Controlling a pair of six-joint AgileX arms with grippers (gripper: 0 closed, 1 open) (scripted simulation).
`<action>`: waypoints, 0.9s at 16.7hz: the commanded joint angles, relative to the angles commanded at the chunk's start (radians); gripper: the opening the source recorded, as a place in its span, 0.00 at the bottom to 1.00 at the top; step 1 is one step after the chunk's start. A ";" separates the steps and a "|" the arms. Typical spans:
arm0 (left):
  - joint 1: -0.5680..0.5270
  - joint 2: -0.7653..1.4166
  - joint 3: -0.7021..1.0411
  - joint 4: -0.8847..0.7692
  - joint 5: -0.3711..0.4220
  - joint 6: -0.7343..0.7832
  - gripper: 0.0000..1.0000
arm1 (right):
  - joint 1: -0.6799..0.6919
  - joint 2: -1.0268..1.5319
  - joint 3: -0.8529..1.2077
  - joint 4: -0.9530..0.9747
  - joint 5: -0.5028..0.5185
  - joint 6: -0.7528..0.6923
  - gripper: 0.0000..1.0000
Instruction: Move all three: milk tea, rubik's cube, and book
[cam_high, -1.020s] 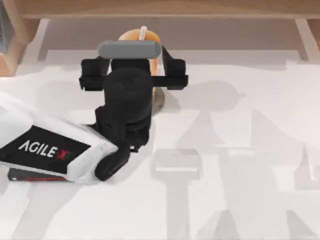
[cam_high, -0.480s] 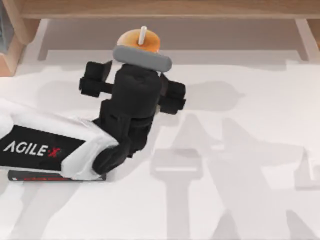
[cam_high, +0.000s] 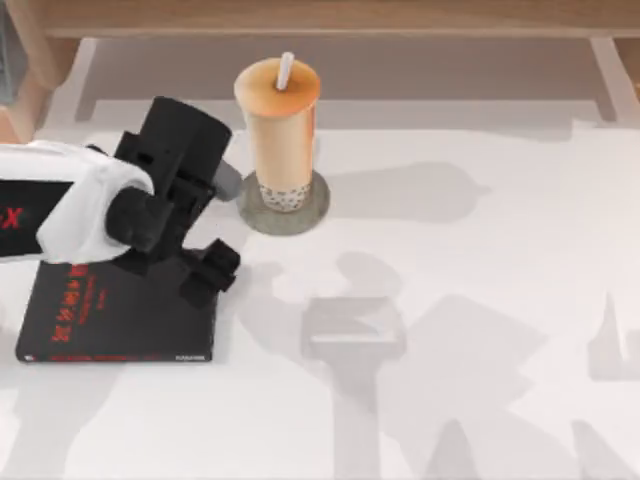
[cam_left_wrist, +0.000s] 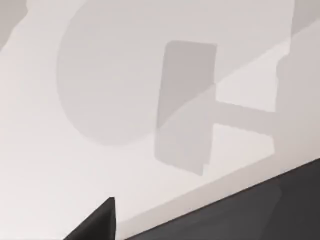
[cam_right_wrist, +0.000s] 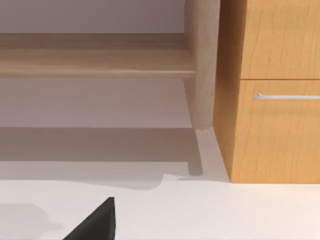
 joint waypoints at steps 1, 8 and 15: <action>0.053 -0.007 0.023 -0.115 0.033 0.028 1.00 | 0.000 0.000 0.000 0.000 0.000 0.000 1.00; 0.467 -0.035 0.187 -0.669 0.298 0.197 1.00 | 0.000 0.000 0.000 0.000 0.000 0.000 1.00; 0.705 -0.040 0.284 -0.826 0.473 0.277 1.00 | 0.000 0.000 0.000 0.000 0.000 0.000 1.00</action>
